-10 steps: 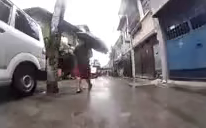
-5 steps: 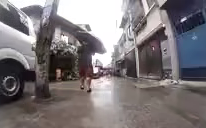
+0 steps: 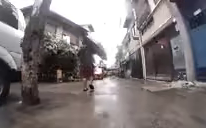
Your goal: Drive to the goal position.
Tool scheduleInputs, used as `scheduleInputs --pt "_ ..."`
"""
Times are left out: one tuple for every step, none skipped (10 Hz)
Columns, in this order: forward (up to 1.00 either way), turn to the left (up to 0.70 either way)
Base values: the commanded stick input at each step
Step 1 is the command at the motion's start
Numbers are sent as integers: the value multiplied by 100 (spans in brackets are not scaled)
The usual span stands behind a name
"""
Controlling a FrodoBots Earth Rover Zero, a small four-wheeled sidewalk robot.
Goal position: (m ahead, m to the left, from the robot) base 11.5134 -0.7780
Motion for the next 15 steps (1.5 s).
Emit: scheduleInputs --pt "99 16" --pt "99 0" --pt "99 0" --pt "99 0" --pt "99 0" --pt "99 0" --pt "99 17" --pt "99 31" --pt "99 0" --pt "99 0" --pt "99 0" --pt "99 0" --pt "99 0" --pt "99 0" --pt "99 0"
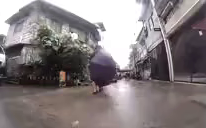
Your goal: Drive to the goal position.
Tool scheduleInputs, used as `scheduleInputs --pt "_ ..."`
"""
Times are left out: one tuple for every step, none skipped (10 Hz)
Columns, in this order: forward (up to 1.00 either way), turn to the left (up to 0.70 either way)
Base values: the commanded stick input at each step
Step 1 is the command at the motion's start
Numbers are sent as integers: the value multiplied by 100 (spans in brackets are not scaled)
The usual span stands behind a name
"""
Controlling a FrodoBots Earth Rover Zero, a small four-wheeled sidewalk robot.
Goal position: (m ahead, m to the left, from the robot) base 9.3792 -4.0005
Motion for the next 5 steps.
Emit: scheduleInputs --pt "99 0" --pt "99 14" --pt "99 40" --pt "99 39" --pt "99 31"
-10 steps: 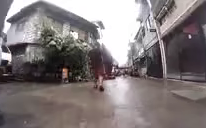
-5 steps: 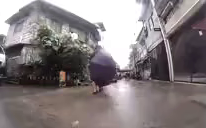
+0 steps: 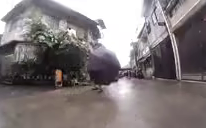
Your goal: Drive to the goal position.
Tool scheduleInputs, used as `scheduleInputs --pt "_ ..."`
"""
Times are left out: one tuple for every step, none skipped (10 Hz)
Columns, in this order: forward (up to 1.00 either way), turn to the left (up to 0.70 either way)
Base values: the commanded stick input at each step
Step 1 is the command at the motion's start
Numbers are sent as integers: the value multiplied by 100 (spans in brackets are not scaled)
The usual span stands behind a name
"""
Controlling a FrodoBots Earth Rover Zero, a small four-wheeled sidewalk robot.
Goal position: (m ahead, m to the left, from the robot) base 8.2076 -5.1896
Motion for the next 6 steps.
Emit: scheduleInputs --pt "99 23" --pt "99 15" --pt "99 7" --pt "99 0" --pt "99 0" --pt "99 0"
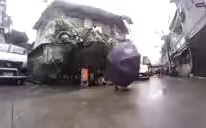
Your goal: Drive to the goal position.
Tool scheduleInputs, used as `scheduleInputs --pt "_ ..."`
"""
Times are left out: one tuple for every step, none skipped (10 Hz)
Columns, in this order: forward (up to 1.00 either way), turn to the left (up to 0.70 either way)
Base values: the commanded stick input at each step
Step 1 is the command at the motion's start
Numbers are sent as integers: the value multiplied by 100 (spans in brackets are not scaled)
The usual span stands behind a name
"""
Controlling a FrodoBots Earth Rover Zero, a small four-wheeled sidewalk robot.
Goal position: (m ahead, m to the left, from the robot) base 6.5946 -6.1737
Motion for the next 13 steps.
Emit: scheduleInputs --pt "99 0" --pt "99 0" --pt "99 0" --pt "99 0" --pt "99 -1" --pt "99 -13" --pt "99 -32" --pt "99 -39" --pt "99 -39" --pt "99 -9" --pt "99 0" --pt "99 0" --pt "99 0"
